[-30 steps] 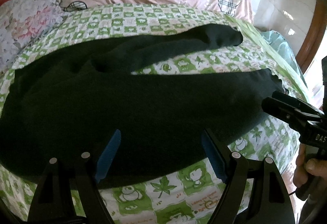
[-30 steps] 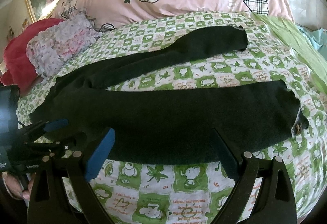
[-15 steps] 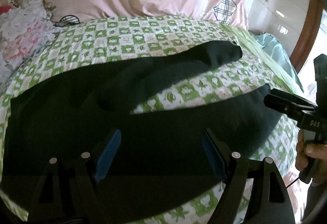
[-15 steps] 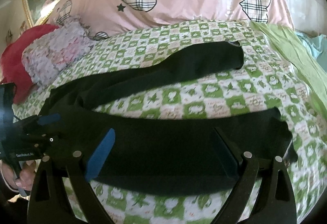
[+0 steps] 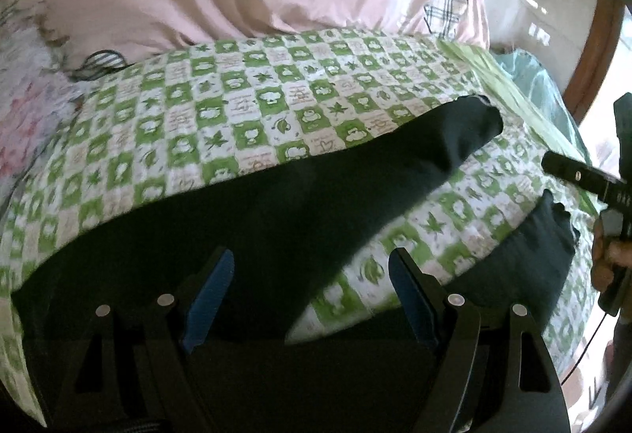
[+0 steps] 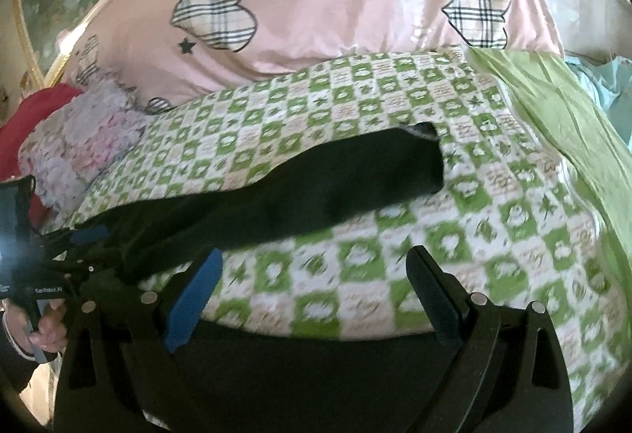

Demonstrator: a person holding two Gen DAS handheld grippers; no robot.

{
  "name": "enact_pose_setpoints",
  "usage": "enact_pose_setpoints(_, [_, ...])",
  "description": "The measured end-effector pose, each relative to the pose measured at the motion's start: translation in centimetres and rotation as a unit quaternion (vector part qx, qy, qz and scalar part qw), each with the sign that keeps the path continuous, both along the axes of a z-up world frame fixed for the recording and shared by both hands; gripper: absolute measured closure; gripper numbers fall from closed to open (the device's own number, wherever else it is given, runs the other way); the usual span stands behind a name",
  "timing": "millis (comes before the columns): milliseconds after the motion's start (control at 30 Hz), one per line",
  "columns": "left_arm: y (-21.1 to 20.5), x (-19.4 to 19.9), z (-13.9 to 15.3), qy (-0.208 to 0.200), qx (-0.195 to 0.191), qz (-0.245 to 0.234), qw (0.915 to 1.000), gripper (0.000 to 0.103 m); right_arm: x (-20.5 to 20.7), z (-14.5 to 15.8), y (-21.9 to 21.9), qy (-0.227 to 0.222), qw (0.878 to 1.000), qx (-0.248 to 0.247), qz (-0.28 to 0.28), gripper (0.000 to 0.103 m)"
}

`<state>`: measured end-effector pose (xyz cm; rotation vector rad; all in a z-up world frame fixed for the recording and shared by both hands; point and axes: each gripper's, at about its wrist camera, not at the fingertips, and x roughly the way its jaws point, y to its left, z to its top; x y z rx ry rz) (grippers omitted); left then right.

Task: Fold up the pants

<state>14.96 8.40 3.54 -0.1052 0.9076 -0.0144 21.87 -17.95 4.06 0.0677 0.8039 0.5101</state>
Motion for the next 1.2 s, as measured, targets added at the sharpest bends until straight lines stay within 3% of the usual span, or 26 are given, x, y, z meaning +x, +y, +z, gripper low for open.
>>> enact_pose_setpoints(333, [1.5, 7.9, -1.9, 0.036, 0.017, -0.07, 0.9968, 0.022, 9.5, -0.5, -3.0, 0.067, 0.996, 0.05, -0.041, 0.009])
enact_pose_setpoints(567, [3.1, 13.2, -4.6, 0.092, -0.019, -0.13, 0.9871, 0.022, 14.8, -1.1, -4.1, 0.091, 0.993, 0.057, -0.056, 0.009])
enact_pose_setpoints(767, [3.4, 15.5, -6.5, 0.138, -0.039, -0.166, 0.9756, 0.028, 18.0, -2.2, -3.6, 0.131, 0.988, 0.071, -0.032, 0.034])
enact_pose_setpoints(833, [3.3, 15.6, -6.7, 0.141, -0.038, -0.17, 0.9746, 0.032, 18.8, -2.8, -2.8, 0.153, 0.986, 0.06, -0.014, 0.04])
enact_pose_setpoints(867, [3.0, 15.6, -6.7, 0.142, -0.035, -0.172, 0.9742, 0.039, 18.9, -3.1, -2.4, 0.158, 0.986, 0.051, -0.009, 0.052])
enact_pose_setpoints(933, [2.4, 15.5, -6.8, 0.145, -0.037, -0.182, 0.9718, 0.062, 19.1, -3.6, -1.5, 0.169, 0.985, 0.032, 0.008, 0.068])
enact_pose_setpoints(967, [2.0, 15.3, -6.9, 0.151, -0.037, -0.189, 0.9697, 0.085, 19.1, -3.6, -1.3, 0.166, 0.986, 0.026, 0.01, 0.081])
enact_pose_setpoints(1000, [1.5, 15.2, -6.9, 0.151, -0.032, -0.192, 0.9691, 0.093, 18.9, -3.4, -1.1, 0.16, 0.987, 0.02, 0.013, 0.083])
enact_pose_setpoints(1067, [0.9, 14.1, -6.3, 0.136, -0.016, -0.201, 0.9699, 0.097, 18.3, -2.8, -1.0, 0.143, 0.989, 0.023, 0.021, 0.086])
enact_pose_setpoints(1200, [0.2, 11.4, -4.2, 0.105, -0.026, -0.199, 0.974, 0.1, 16.6, -0.9, -1.4, 0.103, 0.993, 0.037, 0.035, 0.088])
